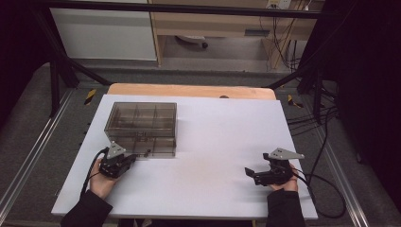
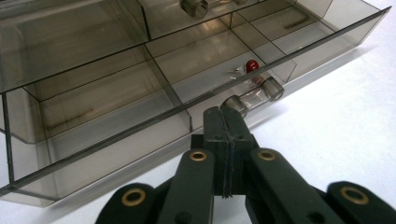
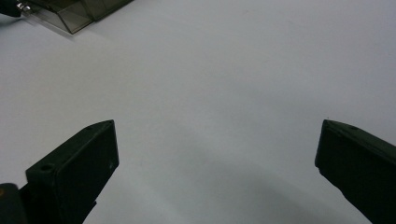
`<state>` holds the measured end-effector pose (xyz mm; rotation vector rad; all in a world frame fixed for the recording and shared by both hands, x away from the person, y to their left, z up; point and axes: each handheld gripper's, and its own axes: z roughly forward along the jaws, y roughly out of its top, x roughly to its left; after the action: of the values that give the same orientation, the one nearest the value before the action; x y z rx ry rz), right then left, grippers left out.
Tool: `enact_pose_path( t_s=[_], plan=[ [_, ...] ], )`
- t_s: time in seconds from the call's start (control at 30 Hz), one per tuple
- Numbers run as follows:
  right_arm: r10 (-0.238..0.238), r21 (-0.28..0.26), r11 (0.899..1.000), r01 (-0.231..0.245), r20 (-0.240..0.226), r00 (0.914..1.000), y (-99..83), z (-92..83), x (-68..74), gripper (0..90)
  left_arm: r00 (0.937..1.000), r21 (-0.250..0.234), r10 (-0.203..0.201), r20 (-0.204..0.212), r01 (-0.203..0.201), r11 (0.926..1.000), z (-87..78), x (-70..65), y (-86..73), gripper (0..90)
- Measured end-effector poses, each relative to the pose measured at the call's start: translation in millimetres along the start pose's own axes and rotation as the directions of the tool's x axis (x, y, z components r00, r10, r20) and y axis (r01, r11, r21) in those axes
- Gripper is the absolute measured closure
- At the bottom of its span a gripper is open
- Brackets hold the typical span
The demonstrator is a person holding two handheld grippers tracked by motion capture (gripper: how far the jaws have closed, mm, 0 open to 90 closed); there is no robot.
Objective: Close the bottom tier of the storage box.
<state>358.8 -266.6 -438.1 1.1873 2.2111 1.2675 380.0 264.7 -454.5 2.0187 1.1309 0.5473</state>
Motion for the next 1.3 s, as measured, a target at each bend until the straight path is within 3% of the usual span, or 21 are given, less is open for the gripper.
enact_pose_path(
  t_s=[0.63,1.3],
  plan=[
    [-0.004,0.005,1.0,0.004,-0.003,1.0,-0.3,1.1,0.2,0.3,0.9997,-0.014,-0.025,-0.002,0.025,0.9996,6.3,4.9,3.3,89.9],
    [-0.004,0.007,1.0,0.004,-0.002,1.0,-0.4,1.1,-0.2,0.3,0.9996,-0.006,-0.023,-0.017,0.023,0.9997,12.8,8.5,11.1,89.9]
  ],
)
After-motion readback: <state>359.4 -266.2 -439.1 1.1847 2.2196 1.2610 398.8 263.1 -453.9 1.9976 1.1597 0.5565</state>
